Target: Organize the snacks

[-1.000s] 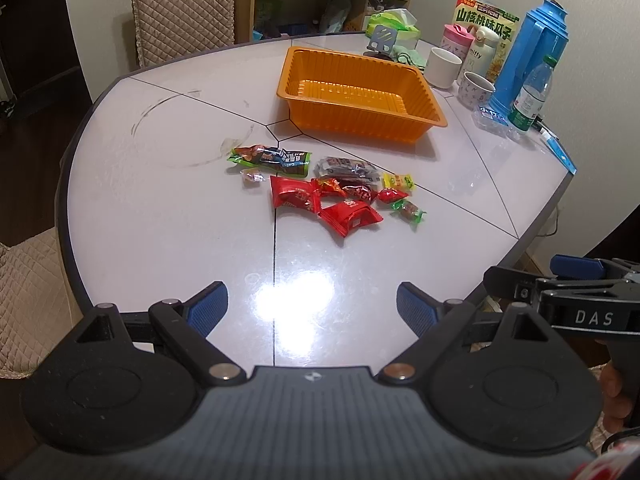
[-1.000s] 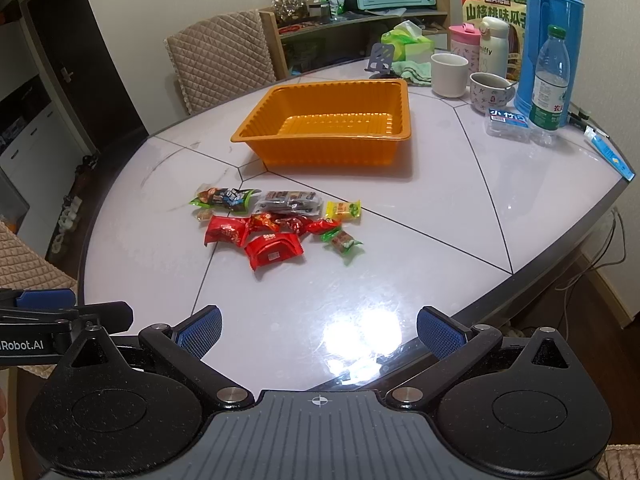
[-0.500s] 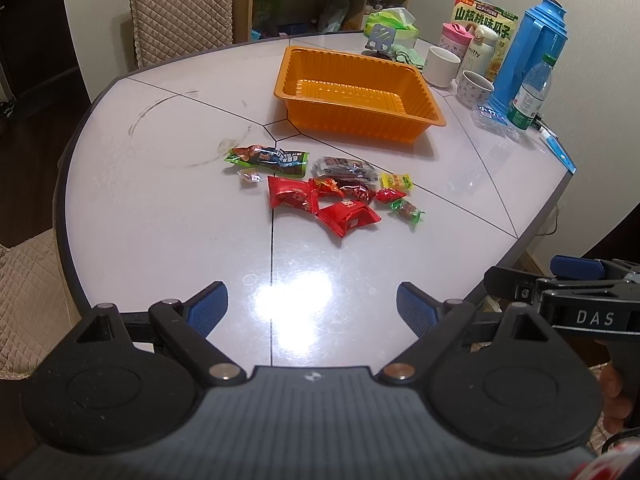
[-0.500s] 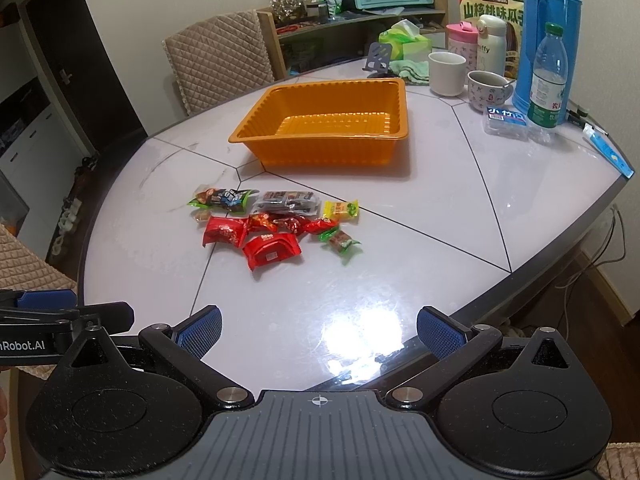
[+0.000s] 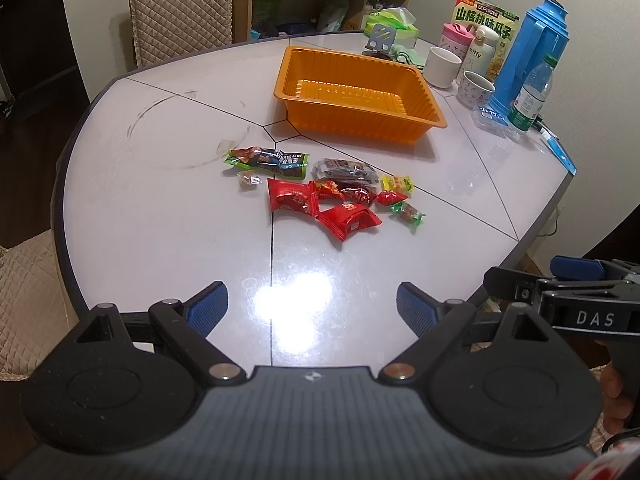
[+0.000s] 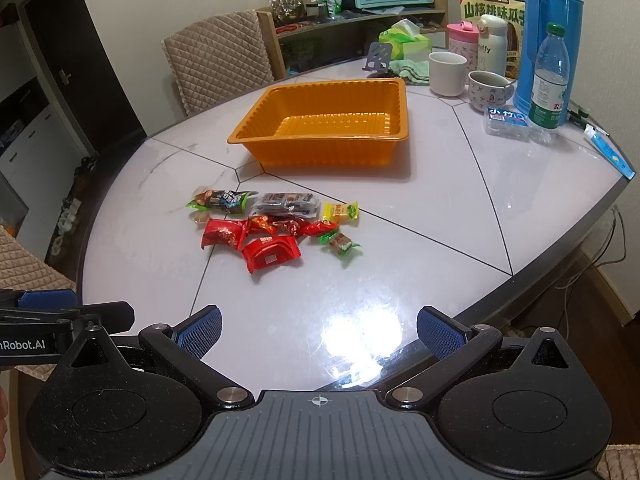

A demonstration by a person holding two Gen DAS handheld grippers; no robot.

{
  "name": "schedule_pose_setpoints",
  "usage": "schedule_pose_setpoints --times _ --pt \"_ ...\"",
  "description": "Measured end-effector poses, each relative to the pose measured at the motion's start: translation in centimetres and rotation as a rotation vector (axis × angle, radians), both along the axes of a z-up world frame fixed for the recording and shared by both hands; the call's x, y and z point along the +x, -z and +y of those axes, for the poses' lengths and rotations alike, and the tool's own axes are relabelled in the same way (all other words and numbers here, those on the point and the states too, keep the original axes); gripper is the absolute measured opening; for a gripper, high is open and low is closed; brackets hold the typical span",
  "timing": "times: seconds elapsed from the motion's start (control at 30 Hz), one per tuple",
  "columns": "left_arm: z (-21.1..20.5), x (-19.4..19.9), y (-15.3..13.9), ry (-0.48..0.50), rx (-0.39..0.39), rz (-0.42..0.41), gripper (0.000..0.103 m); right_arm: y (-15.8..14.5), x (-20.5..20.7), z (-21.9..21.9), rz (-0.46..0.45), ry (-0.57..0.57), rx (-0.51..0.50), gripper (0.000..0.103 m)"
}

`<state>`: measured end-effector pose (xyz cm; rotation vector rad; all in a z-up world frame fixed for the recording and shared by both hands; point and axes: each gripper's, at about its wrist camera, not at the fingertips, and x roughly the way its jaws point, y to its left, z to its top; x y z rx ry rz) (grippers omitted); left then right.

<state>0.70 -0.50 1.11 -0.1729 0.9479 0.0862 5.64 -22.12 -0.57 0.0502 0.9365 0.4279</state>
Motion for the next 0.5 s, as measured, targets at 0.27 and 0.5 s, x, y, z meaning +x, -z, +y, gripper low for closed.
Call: schedule_pose_setpoints --times 0.27,0.5 --pt "0.04 0.15 0.25 -0.001 -0.001 0.000 0.090 0.09 0.29 0.21 0.002 -0.002 -0.002 0.103" --pt "0.08 0.17 0.27 -0.001 -0.002 0.000 0.090 0.10 0.34 0.19 0.003 -0.003 -0.001 0.103"
